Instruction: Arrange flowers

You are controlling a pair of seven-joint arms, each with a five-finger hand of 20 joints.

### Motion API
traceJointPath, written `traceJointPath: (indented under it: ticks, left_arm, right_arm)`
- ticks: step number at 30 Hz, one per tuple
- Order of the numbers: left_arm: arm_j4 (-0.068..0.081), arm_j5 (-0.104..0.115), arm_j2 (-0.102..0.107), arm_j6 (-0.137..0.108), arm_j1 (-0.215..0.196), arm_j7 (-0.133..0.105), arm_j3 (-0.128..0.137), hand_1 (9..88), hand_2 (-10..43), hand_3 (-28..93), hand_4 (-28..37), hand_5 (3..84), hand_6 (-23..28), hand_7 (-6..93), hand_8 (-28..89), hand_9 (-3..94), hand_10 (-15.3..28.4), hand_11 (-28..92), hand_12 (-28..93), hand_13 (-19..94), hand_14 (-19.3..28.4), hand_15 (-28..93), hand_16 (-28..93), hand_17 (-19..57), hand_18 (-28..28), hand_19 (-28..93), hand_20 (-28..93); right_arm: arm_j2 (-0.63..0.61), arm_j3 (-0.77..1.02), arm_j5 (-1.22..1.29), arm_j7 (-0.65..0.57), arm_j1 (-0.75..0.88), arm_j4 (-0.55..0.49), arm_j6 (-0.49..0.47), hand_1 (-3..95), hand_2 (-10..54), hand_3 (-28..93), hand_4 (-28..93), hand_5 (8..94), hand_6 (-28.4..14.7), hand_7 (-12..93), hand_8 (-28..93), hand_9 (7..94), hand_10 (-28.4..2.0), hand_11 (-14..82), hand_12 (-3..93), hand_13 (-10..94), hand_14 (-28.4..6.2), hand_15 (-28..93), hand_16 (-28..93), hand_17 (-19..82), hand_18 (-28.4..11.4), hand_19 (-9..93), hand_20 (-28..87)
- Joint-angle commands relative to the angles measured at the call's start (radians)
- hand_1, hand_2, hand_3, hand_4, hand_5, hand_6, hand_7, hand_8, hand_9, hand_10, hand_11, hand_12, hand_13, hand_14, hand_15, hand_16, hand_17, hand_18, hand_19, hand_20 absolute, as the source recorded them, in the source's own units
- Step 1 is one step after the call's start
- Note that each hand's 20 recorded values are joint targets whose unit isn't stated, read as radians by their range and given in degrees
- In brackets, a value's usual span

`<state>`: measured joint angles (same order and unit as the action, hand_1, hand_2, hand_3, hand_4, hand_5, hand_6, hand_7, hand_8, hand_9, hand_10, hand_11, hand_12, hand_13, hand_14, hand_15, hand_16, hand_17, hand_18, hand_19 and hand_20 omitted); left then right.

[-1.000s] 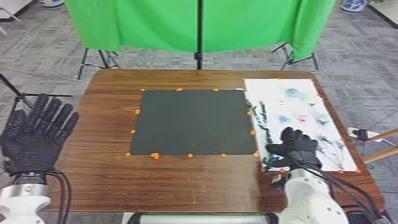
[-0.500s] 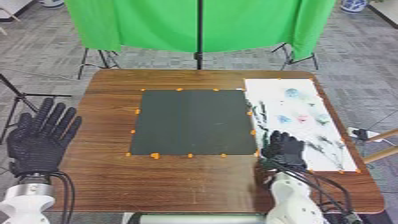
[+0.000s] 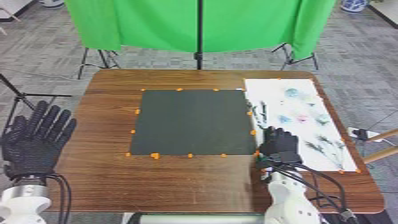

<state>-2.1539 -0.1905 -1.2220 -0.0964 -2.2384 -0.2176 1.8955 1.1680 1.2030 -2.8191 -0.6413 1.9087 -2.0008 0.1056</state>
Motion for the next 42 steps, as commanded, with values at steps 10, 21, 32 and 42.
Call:
traceJointPath:
  ticks: [10,21,32,42]
  left_arm:
    - [0.003,-0.002,-0.005,0.007,-0.019,-0.001,0.019,29.3,18.1,71,-28.0,44.2,6.3,8.4,-8,39.0,13.4,14,12,30,14.5,33,-3,-2.4,13.3,25,15]
    - [0.015,0.000,0.020,-0.007,0.003,0.001,-0.010,29.2,18.0,71,-28.1,44.1,6.2,8.6,-8,39.0,13.4,14,12,30,14.5,32,-3,-2.4,13.3,25,15]
    - [0.047,0.002,0.060,-0.027,0.043,-0.006,-0.047,29.3,18.1,71,-28.2,44.0,6.2,8.6,-8,39.0,13.4,14,12,30,14.4,32,-3,-2.4,13.3,25,15]
    - [0.041,0.005,0.078,-0.022,0.038,-0.025,-0.069,29.2,18.0,71,-28.2,44.0,6.1,8.7,-8,38.9,13.3,14,12,30,14.4,32,-3,-2.4,13.3,25,15]
  right_arm:
    - [-0.012,-0.066,0.116,0.030,-0.116,-0.099,0.107,63.8,-9.5,75,-24,81.6,-0.8,40,20,88.4,-12.2,16.2,54.3,76,-8.0,47,52,41,-26.1,90,36]
    - [0.200,-0.215,0.259,0.135,-0.310,0.022,0.033,62.5,-9.5,76,-22,80.1,-0.6,42,19,87.5,-12.3,17.8,55.2,75,-8.6,49,52,41,-26.3,90,37]
    - [0.365,-0.314,0.261,0.198,-0.398,0.202,-0.046,62.8,-9.5,76,-21,79.6,-0.5,43,19,86.7,-12.3,19.2,55.1,75,-9.1,51,51,41,-26.6,91,37]
    - [0.421,-0.397,0.147,0.263,-0.443,0.349,-0.062,62.9,-9.5,76,-21,79.2,-0.6,44,19,86.5,-12.2,20.1,54.7,74,-9.2,52,51,41,-26.7,91,36]
